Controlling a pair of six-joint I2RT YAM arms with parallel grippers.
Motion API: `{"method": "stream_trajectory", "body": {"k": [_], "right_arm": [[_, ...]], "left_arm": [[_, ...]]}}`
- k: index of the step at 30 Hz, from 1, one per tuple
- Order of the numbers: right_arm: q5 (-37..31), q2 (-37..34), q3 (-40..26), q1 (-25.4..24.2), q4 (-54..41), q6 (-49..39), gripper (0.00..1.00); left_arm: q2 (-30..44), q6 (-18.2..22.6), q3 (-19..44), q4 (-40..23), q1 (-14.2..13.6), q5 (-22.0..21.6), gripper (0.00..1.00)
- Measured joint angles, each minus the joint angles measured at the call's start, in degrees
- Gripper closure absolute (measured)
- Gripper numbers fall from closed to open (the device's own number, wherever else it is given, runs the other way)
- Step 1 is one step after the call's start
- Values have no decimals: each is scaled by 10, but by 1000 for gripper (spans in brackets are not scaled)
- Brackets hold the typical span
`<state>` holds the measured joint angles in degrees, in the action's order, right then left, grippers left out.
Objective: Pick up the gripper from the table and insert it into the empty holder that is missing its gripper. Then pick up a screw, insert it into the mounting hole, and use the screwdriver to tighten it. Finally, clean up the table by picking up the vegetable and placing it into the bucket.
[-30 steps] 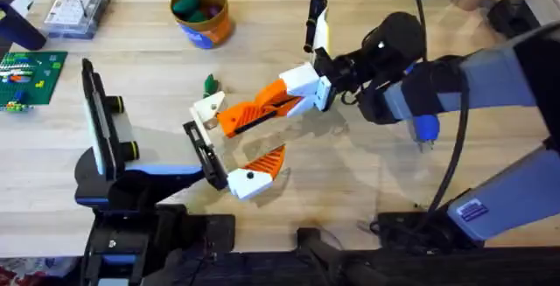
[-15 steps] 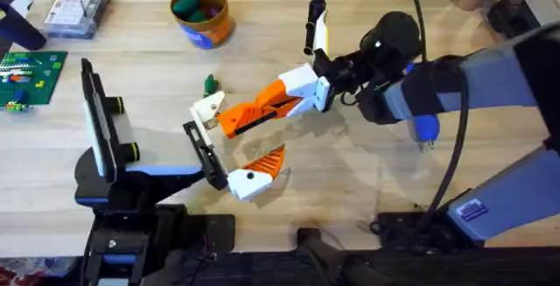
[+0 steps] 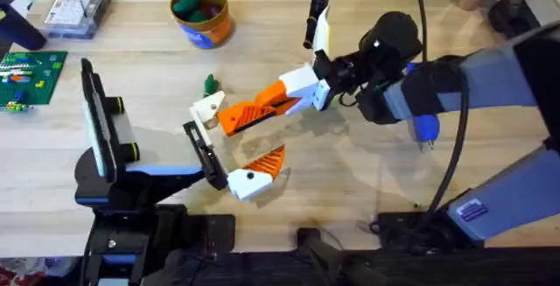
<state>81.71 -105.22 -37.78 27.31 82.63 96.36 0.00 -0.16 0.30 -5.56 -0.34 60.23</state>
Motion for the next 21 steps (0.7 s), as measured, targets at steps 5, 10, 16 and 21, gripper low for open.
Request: {"method": "stream_trajectory", "body": {"k": [5, 10, 16, 21], "right_arm": [[0, 0, 0, 0, 0, -12, 984], [0, 0, 0, 0, 0, -19, 984], [3, 0, 0, 0, 0, -23, 984], [4, 0, 0, 0, 0, -24, 984]], "left_arm": [[0, 0, 0, 0, 0, 0, 14], [0, 0, 0, 0, 0, 0, 14], [0, 0, 0, 0, 0, 0, 14], [0, 0, 0, 0, 0, 0, 14]]}}
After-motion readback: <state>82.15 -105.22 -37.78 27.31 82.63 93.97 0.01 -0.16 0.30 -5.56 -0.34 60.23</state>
